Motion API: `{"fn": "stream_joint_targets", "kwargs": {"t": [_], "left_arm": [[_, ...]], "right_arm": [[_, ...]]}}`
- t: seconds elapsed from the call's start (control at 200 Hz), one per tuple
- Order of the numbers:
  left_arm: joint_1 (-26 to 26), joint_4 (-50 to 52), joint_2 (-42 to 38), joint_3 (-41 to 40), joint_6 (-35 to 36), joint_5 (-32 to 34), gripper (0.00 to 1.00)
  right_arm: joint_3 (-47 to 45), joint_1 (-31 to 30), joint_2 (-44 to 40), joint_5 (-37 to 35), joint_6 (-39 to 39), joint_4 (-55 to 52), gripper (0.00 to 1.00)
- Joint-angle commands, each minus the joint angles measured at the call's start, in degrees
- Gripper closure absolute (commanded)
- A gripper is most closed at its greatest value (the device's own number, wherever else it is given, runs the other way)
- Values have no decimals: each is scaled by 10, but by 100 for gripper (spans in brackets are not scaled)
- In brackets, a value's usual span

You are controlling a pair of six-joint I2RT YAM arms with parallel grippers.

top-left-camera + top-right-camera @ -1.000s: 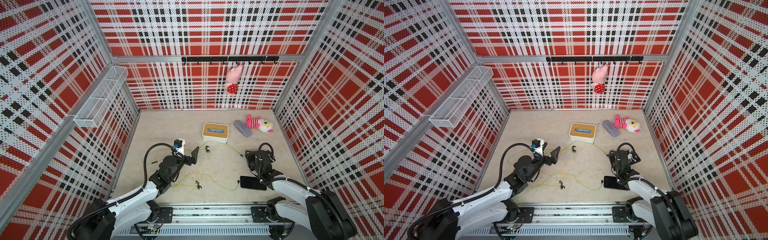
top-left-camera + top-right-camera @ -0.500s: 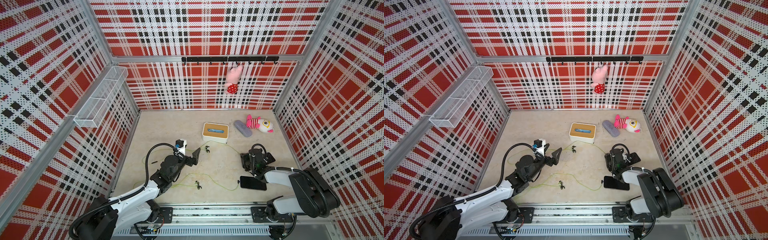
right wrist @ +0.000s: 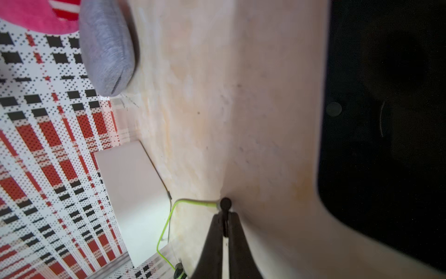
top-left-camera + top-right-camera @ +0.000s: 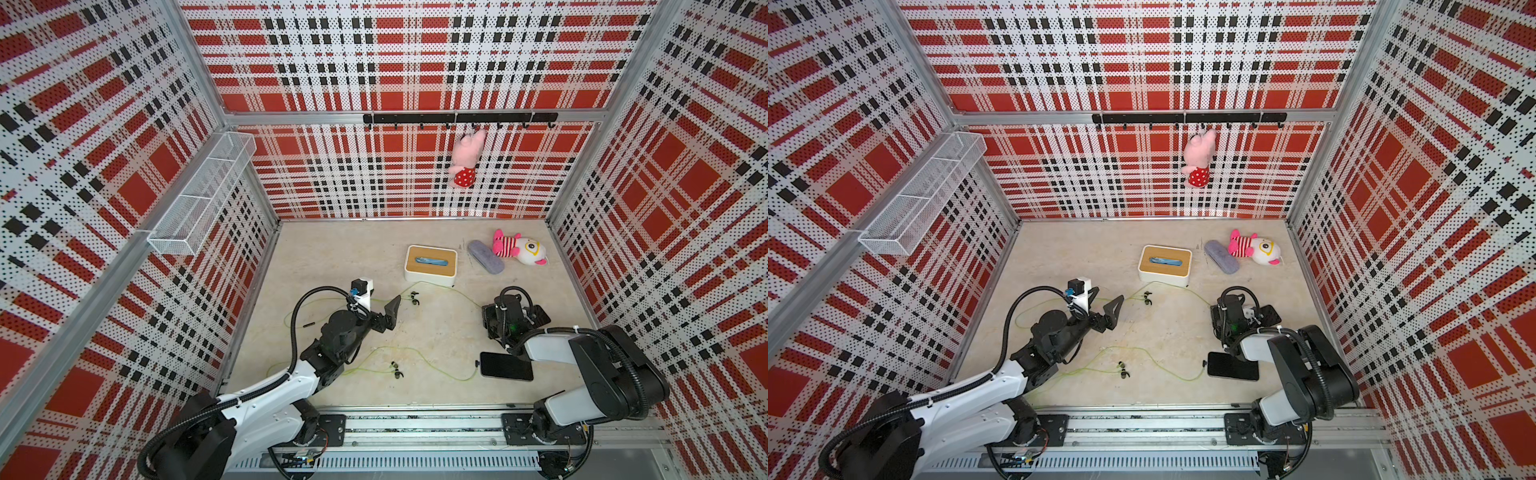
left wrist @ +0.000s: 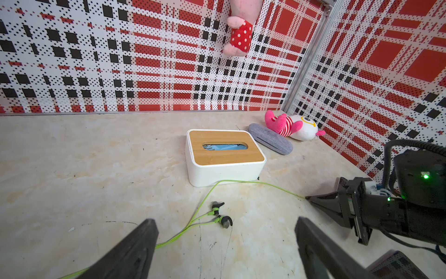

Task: Plug wired earphones into phones
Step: Pick up the wired earphone from the center of the board.

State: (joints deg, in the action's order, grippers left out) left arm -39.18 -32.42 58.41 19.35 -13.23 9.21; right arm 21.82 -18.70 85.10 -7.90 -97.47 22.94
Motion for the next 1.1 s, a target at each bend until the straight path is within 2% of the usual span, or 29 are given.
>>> {"fn": "stream_joint_targets", "kwargs": {"t": [0.0,0.17,0.235,0.331,0.446,0.526,0.626,0.716,0.767,0.867,0.972,1.097], "left_arm": [[2,2,-11,11,3,-7,7],[2,2,-26,10,0,-7,7],[2,2,-31,12,-1,-8,7],[1,2,-37,11,-4,-14,8],[0,2,-38,17,-1,-48,8],[-3,2,-34,28,8,-81,9],[-15,3,-21,53,37,-130,10],[-38,3,-5,81,86,-143,11],[-50,4,4,98,118,-141,11],[-64,3,23,133,169,-154,11],[-66,4,52,170,211,-218,14],[-66,5,84,203,239,-284,20]], "right_arm": [[1,-5,2,-28,9,-8,100],[12,-4,-27,-35,92,-13,100],[15,-4,-43,-35,105,-32,100],[-1,-5,-60,-29,121,-1,100],[-5,-5,-93,8,211,34,100],[-9,-5,-139,33,330,55,100],[-19,-4,-213,95,523,84,100],[-34,-5,-283,217,702,124,100],[-33,-5,-309,286,776,121,100],[-2,-4,-351,401,916,51,100],[56,-5,-369,520,1084,-66,100],[115,-4,-371,572,1186,-151,100]]}}
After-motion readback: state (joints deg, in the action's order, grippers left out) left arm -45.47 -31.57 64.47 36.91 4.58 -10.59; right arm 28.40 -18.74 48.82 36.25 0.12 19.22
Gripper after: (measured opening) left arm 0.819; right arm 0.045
